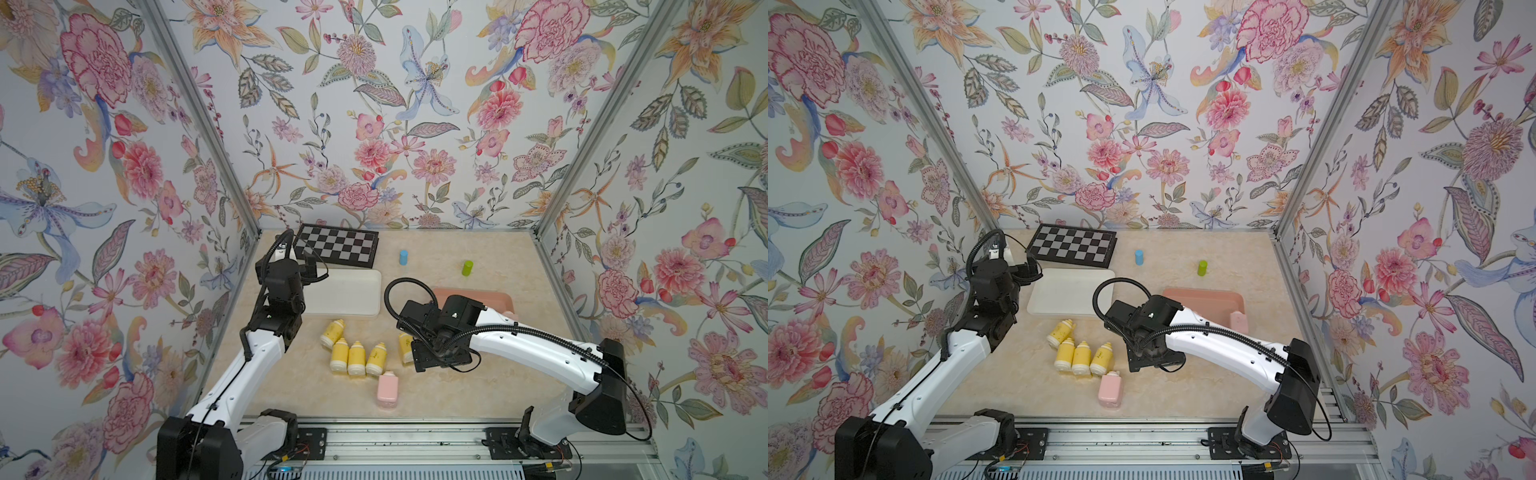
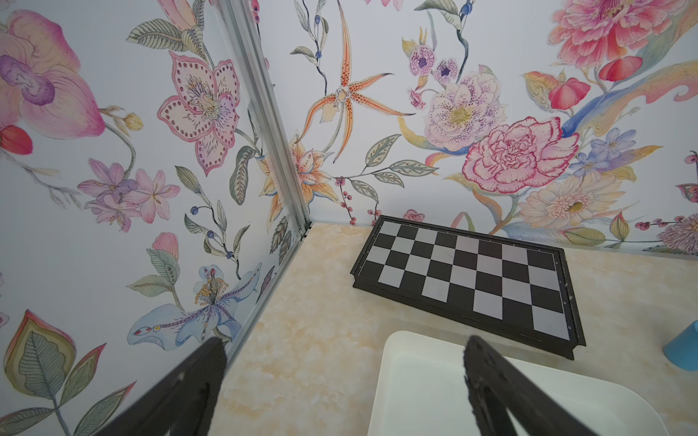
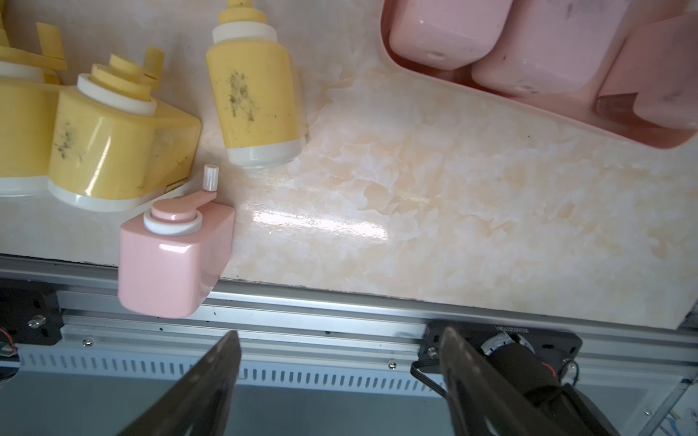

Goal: Place the pencil sharpeners by color into the storage box
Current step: Pick up the pencil sharpener from the center of the board.

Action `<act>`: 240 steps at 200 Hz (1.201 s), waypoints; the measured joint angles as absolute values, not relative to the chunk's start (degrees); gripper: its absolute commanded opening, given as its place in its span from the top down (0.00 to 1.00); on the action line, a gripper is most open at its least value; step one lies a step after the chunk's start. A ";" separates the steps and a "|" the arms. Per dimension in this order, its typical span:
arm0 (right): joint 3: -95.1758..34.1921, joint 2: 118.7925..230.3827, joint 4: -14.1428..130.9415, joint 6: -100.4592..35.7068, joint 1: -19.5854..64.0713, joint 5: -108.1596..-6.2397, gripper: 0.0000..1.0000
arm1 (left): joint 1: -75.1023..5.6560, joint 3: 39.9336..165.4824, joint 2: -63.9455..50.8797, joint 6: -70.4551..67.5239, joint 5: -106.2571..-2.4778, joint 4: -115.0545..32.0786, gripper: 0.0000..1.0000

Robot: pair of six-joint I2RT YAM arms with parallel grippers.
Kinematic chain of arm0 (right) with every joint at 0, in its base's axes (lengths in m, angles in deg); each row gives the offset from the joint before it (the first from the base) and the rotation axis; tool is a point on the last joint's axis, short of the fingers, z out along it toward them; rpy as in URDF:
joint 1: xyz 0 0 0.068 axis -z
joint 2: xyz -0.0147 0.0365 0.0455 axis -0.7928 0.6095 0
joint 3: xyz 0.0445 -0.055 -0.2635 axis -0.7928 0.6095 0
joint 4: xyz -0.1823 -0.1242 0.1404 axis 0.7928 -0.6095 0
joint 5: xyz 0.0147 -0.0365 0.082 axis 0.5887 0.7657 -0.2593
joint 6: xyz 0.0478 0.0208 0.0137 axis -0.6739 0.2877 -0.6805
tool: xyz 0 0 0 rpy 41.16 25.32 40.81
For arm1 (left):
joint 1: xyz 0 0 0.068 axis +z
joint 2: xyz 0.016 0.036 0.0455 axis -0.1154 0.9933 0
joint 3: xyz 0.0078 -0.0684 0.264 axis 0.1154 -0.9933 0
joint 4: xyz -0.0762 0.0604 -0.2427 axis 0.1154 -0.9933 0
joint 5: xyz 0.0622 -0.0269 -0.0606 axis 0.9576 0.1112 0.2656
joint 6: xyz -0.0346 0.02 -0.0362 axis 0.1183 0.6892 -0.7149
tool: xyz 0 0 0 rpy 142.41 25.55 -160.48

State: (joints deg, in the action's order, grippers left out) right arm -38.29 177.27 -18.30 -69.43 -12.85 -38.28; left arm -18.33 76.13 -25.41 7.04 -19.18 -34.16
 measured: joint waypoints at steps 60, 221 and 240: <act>-38.86 185.05 -13.25 -76.55 -19.06 -42.26 0.07 | -18.33 75.99 -25.47 7.07 -19.16 -34.10 0.01; -44.94 196.61 -6.78 -76.46 -20.66 -48.99 0.16 | -18.33 75.58 -26.00 7.50 -17.69 -33.27 0.01; -45.07 197.49 -6.23 -75.92 -20.46 -49.56 0.18 | -18.33 75.58 -26.00 7.53 -17.63 -33.27 0.01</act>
